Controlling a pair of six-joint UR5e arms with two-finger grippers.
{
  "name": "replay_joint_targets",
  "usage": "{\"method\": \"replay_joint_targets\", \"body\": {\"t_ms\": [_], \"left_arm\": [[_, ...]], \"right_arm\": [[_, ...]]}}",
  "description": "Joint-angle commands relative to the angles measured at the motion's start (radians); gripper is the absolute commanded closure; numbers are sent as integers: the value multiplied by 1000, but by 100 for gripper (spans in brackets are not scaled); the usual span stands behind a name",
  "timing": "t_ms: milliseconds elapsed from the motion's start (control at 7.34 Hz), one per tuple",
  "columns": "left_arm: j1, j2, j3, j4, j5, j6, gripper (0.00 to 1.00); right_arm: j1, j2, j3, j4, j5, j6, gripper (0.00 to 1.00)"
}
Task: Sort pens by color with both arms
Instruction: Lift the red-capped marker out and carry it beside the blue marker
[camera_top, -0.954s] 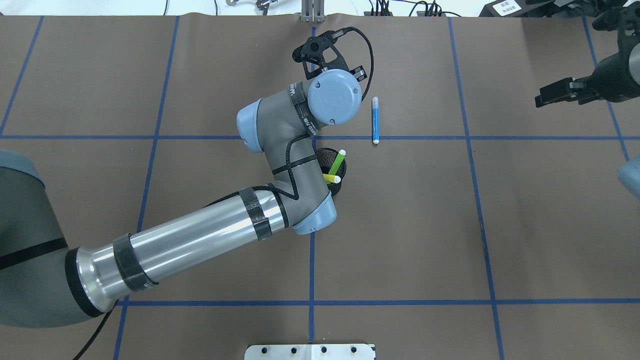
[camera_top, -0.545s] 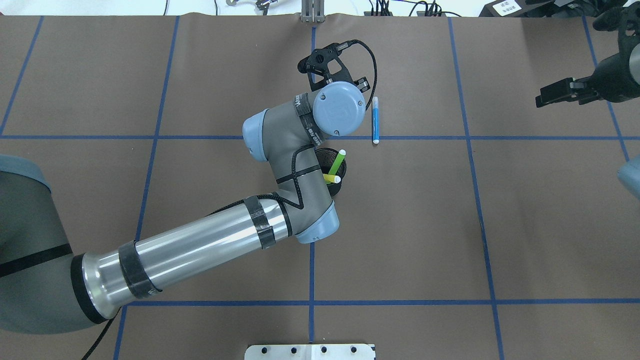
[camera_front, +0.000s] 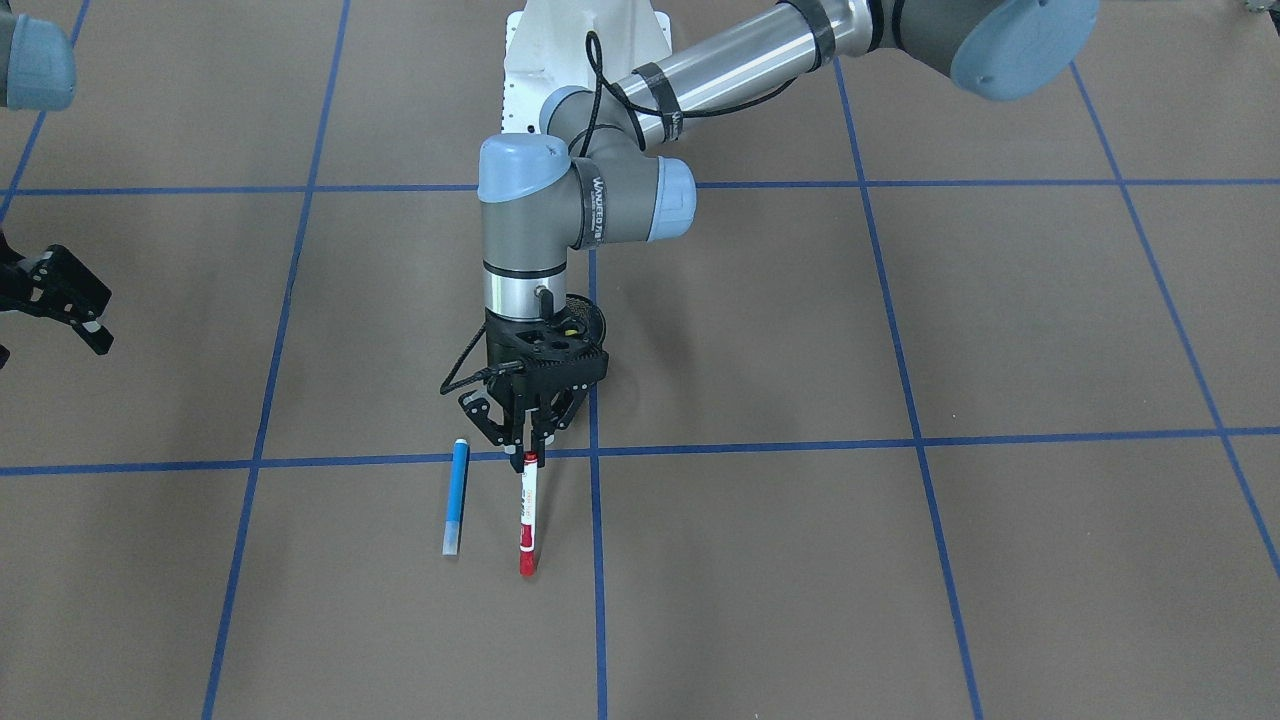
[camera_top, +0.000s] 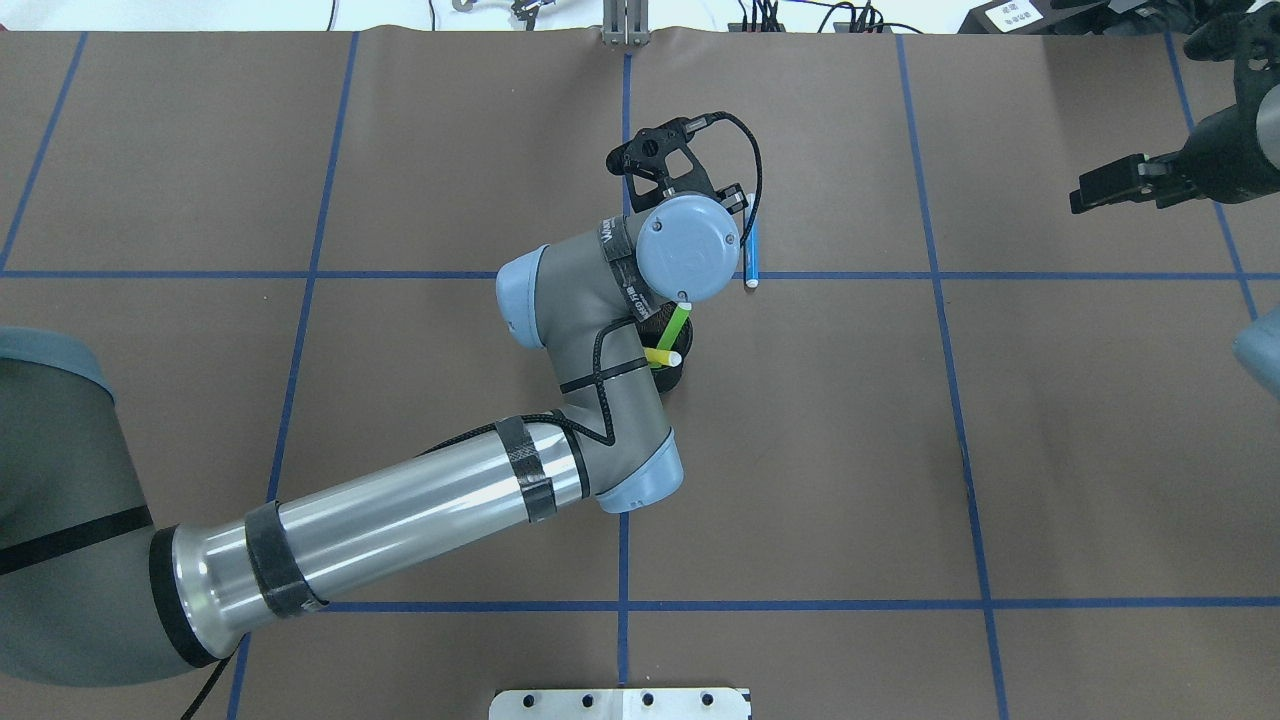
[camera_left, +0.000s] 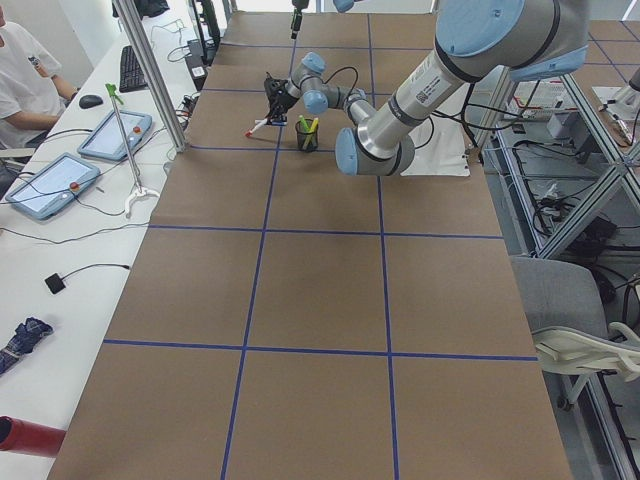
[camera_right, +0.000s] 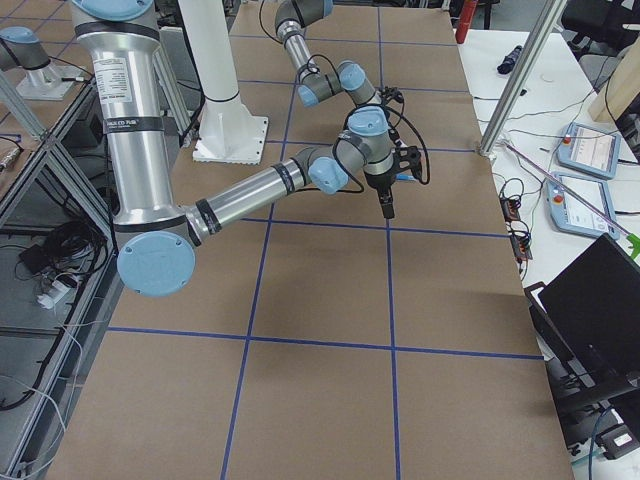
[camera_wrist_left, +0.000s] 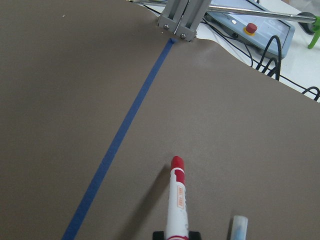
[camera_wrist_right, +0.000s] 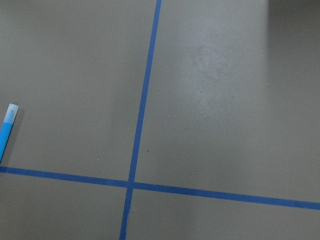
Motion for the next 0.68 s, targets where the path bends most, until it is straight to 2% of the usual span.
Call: {"method": "replay_joint_targets", "body": {"t_ms": [0, 272, 545], "left_arm": [[1, 2, -4, 2, -2, 24, 24], [0, 6, -16, 2, -6, 29, 22], [-34, 14, -126, 18, -34, 93, 22]], "right_arm": [[0, 5, -2, 0, 1, 0, 1], [0, 6, -2, 0, 2, 0, 1], [-3, 32, -3, -9, -8, 2, 1]]}}
